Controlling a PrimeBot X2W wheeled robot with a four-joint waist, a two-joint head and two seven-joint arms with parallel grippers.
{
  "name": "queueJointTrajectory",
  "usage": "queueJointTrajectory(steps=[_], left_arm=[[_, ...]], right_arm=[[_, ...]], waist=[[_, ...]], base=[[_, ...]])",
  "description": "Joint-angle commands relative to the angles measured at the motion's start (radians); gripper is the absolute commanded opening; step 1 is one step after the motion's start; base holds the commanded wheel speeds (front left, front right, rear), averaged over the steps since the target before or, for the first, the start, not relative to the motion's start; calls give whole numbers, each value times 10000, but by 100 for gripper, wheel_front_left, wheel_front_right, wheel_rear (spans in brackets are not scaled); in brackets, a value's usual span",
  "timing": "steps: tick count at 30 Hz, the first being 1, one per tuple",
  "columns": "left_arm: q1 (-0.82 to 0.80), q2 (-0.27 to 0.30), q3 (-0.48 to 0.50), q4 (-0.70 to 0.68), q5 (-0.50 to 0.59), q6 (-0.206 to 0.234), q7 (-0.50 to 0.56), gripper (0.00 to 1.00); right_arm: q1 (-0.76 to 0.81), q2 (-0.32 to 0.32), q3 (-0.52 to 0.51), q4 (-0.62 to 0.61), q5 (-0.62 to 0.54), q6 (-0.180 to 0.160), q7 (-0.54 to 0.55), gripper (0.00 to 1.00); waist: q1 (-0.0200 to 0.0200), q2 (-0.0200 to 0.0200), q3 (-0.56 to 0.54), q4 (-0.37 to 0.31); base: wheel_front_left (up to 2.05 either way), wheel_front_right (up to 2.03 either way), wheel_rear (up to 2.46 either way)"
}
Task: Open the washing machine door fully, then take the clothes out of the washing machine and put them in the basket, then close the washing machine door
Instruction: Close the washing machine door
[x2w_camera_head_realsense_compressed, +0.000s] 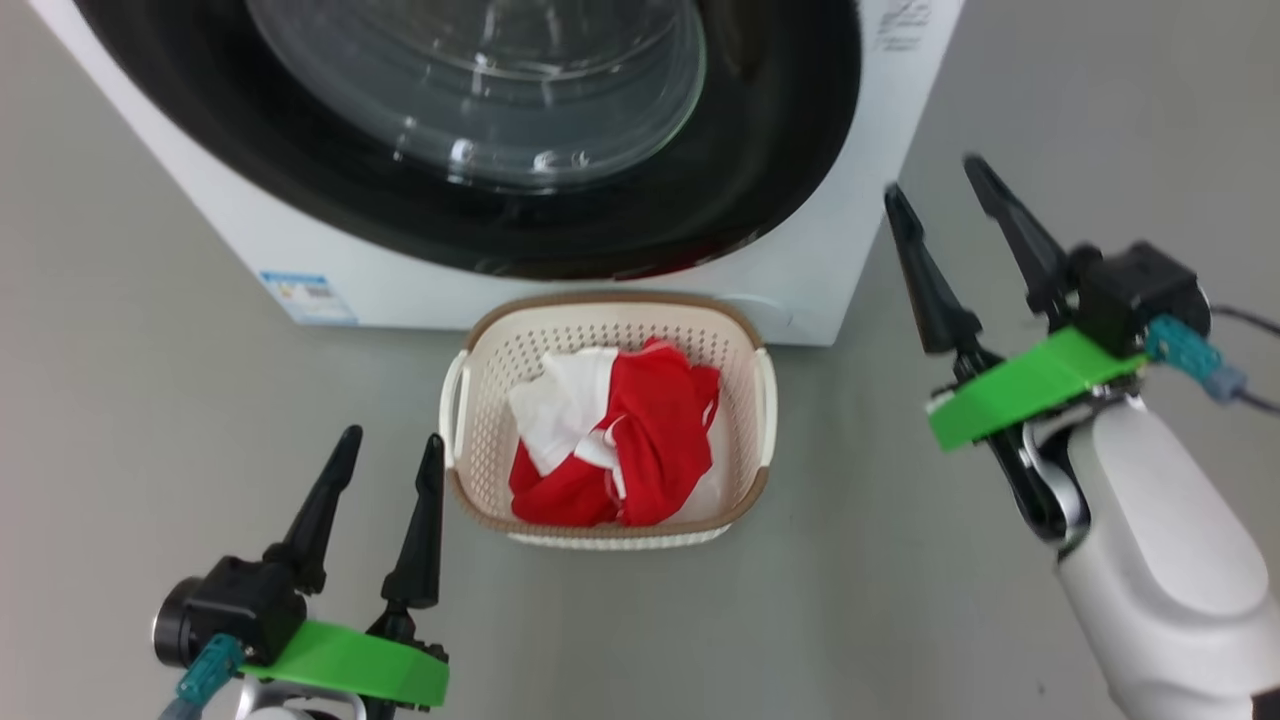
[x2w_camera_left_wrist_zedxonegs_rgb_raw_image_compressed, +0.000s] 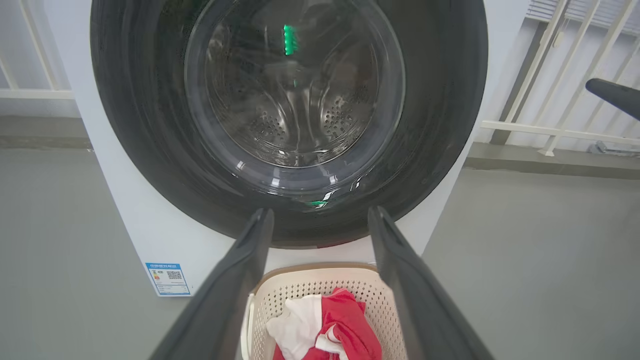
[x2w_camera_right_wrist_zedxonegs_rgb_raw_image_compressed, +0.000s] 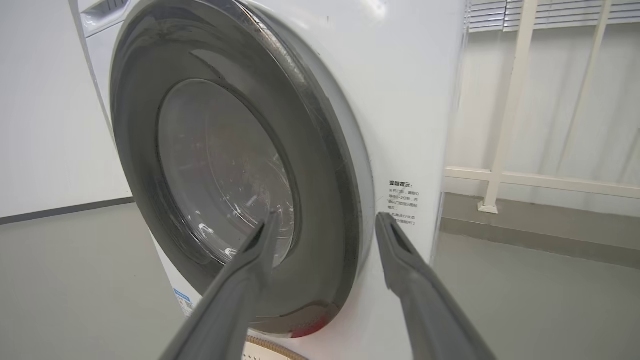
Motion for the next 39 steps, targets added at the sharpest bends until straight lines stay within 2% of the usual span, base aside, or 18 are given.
queueJointTrajectory(steps=[1, 9, 22, 39], left_arm=[[102, 238, 262, -313, -141, -56, -78, 100], [735, 410, 496, -469, -180, -56, -78, 100], [1565, 504, 1162, -520, -98, -56, -78, 100], [2201, 489, 1695, -496, 70, -56, -78, 100]], right_arm=[[406, 150, -9, -353, -143, -11, -53, 100], [2176, 181, -766, -969, -249, -11, -53, 100], [4403, -134, -1253, -2395, -105, -11, -53, 100], [5726, -216, -1807, -2793, -122, -11, -53, 100]], waist=[[0, 0, -824, -664], [0, 0, -1534, -1112], [0, 0, -2519, -1477], [0, 0, -3156, -1631]], base=[[0, 0, 0], [0, 0, 0], [0, 0, 0], [0, 0, 0]])
